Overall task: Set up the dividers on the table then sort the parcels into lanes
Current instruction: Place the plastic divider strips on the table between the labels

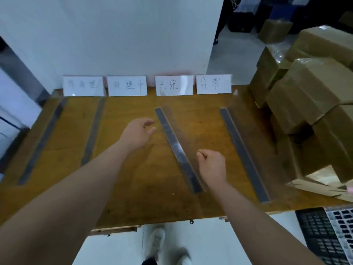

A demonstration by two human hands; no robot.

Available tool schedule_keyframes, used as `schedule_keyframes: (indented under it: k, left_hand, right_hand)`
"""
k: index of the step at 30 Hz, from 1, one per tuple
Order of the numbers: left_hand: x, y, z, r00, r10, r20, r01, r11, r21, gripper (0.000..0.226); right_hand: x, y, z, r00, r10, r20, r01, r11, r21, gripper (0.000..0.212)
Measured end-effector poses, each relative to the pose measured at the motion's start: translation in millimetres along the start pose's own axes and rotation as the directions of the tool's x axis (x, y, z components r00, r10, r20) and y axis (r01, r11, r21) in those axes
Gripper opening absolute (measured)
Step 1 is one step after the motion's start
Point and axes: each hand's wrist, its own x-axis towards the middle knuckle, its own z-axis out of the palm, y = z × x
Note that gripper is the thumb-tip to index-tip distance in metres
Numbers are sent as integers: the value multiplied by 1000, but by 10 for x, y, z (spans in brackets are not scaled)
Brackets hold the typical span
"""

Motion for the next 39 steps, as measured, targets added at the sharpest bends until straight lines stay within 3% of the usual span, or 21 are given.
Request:
schedule_keyframes:
  k: [8, 15, 26, 39]
  left_hand:
    - [-269, -871, -466, 971, -189, -146, 204, 974, 97, 54]
    - [-290, -1359, -713, 946, -297, -126, 312, 943, 119, 63]
    - [-275, -1886, -780, 946, -323, 19, 322, 946, 24, 57]
    - [-309, -2003, -772, 958, -286, 34, 287, 956, -60, 48]
  right_hand:
    - [-62, -513, 476, 999, 49, 16, -50, 996, 79, 30]
    - [-40, -945, 808, 996, 87, 2, -87, 989, 119, 35]
    - [-58, -1325, 1246, 982, 189, -32, -184, 976, 121, 36]
    - [-73, -1534, 1403, 982, 187, -22, -183, 976, 120, 37]
